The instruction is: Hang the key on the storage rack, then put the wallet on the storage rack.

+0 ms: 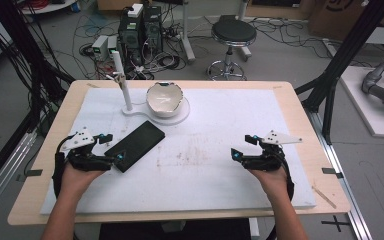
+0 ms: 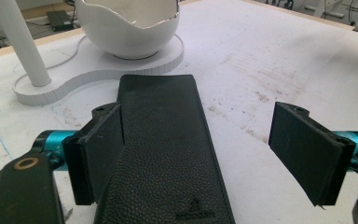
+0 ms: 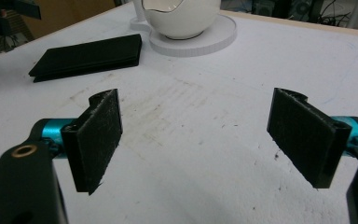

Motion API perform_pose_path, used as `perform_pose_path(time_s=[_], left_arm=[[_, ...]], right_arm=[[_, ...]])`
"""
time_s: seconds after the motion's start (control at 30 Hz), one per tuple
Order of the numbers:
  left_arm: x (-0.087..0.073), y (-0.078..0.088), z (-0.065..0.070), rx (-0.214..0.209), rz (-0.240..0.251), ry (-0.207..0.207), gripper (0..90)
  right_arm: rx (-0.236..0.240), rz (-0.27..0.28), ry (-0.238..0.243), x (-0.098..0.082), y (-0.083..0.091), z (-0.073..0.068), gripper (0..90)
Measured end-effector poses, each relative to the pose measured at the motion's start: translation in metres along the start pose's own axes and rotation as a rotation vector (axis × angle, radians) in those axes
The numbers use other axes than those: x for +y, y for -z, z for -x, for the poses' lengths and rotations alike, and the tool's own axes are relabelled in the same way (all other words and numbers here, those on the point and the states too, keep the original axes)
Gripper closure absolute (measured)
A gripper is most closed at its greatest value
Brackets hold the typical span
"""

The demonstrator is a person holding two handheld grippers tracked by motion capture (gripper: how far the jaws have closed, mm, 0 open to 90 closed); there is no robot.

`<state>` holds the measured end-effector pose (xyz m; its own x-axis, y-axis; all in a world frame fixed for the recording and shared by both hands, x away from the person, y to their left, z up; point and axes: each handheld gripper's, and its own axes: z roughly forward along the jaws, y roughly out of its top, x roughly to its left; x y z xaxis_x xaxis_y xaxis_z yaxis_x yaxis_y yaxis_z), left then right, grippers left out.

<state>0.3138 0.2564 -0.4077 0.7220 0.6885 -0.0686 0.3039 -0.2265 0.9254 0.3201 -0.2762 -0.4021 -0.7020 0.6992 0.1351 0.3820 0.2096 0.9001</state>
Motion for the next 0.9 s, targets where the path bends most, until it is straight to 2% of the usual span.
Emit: perform_pose_path(time_s=[0.17,0.57,0.8,0.9], left_arm=[[0.002,-0.004,0.000,-0.013,0.014,0.008,18.2],[-0.002,-0.008,-0.002,-0.004,-0.011,0.022,18.2],[-0.005,-0.008,-0.012,0.015,-0.024,0.039,18.2],[-0.006,-0.010,-0.021,0.026,-0.036,0.065,18.2]], right_arm=[[-0.011,0.012,-0.003,-0.007,0.003,0.002,18.2],[-0.020,0.007,-0.018,-0.013,0.003,0.010,18.2],[-0.023,0.004,-0.021,-0.013,0.003,0.012,18.2],[-0.025,0.004,-0.018,-0.013,0.003,0.013,18.2]])
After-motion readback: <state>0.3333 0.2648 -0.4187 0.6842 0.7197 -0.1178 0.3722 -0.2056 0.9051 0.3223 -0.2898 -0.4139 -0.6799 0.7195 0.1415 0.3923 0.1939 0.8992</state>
